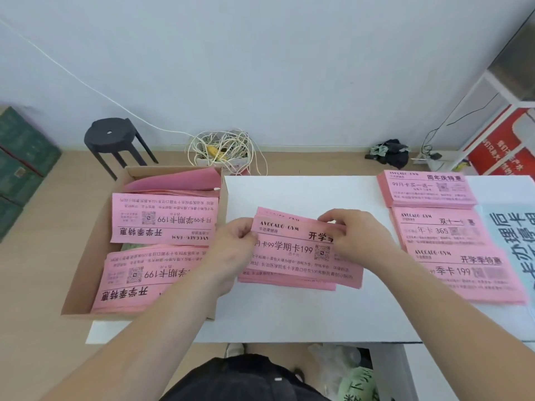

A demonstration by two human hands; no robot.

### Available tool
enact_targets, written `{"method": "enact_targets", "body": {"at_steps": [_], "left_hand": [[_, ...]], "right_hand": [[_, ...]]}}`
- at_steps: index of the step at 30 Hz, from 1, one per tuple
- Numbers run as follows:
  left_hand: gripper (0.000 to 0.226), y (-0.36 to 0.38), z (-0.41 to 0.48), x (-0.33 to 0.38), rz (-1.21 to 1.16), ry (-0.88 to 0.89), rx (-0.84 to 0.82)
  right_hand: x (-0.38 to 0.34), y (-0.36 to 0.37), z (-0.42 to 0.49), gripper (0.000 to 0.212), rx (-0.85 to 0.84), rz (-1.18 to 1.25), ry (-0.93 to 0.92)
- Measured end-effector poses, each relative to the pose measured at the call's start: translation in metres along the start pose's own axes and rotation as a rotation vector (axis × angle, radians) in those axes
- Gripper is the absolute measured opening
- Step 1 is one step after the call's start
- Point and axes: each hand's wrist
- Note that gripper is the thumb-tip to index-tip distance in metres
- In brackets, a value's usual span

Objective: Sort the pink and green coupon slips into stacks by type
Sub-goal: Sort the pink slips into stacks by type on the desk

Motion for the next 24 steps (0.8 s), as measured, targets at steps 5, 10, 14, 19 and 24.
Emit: {"method": "enact_targets", "body": {"at_steps": [5,10,14,19,24], "left_hand": [[0.031,0.002,0.005,-0.005,-0.002,-0.043,-0.026],[0.034,0.010,-0.002,-0.015,0.005,-0.042,0.056],[0.049,0.041,-0.031,-0.025,0.175,0.072,-0.116],[0.048,0.061,-0.034,-0.050,0.249,0.132,-0.141],[0.075,0.068,-0.066,-0.054,0.361,0.283,-0.213]], "right_hand": [[0.005,0.003,0.011,0.036,-0.014,0.001,-0.008],[0.007,0.017,0.016,0.038,-0.059,-0.083,-0.015],[0.014,0.026,0.015,0.043,-0.074,-0.108,0.075],[0.016,0.035,0.012,0.043,-0.129,-0.072,0.096],[0.026,0.029,0.013,0.040,-0.111,0.071,0.107]]}}
Point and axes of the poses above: each hand's wrist, its own z-axis towards the middle knuckle, its own y-axis out of the palm, x = y × z, and after that the axes turned 5 degrees about -y, right-handed
